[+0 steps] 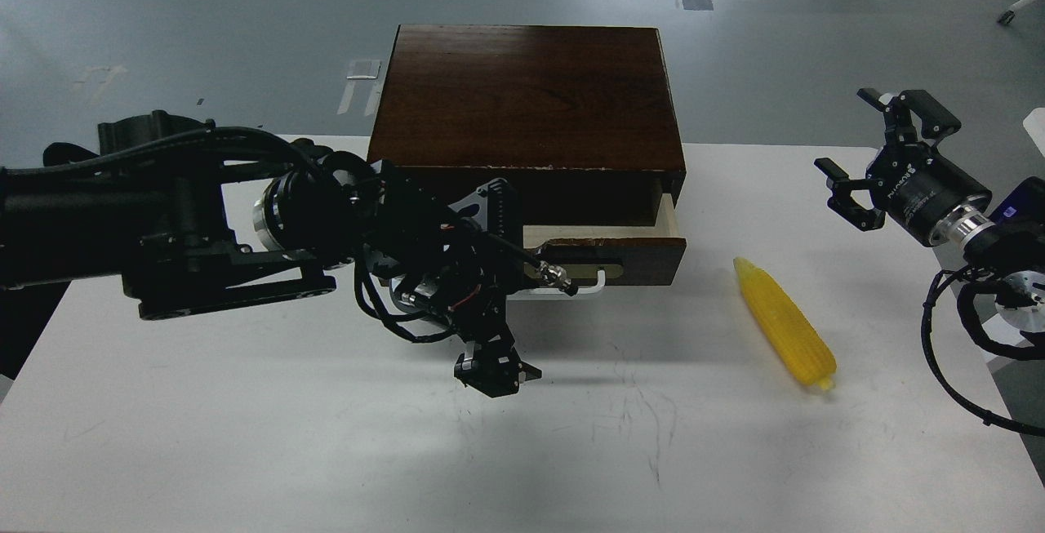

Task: Put corn in drawer with both arms
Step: 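Pull the drawer handle toward the robot with the left gripper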

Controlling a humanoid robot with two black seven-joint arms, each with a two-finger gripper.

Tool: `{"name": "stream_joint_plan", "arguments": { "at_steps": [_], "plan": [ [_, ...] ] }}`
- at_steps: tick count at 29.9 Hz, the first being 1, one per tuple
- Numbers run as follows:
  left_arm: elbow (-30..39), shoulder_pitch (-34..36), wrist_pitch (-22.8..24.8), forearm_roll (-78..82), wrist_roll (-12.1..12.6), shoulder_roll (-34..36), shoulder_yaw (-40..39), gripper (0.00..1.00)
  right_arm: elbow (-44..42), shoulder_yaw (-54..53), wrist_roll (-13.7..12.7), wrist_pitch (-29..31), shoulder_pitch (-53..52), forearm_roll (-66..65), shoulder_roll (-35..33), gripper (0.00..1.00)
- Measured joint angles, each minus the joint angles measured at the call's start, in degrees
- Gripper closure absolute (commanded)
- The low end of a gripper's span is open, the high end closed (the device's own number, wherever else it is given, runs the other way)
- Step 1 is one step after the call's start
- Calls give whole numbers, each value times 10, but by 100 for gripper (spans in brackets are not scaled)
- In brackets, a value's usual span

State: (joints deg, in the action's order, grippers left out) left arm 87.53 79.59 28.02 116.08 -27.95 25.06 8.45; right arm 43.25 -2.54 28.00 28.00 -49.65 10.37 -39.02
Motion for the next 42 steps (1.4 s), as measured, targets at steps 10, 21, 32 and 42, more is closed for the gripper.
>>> {"name": "stream_joint_plan", "arguments": {
  "at_steps": [10, 21, 32, 42],
  "plan": [
    [-16, 5, -1, 10, -3, -9, 7, 2, 0, 0, 0, 0, 0, 0, 0, 0],
    [-18, 34, -1, 23, -1, -30, 31, 2, 0, -1, 0, 0, 0, 0, 0, 0],
    [-17, 50, 0, 58, 0, -38, 37, 2, 0, -1, 0, 0, 0, 0, 0, 0],
    [-16, 63, 0, 60, -1, -42, 35, 2, 1, 0, 0, 0, 0, 0, 0, 0]
  ]
}}
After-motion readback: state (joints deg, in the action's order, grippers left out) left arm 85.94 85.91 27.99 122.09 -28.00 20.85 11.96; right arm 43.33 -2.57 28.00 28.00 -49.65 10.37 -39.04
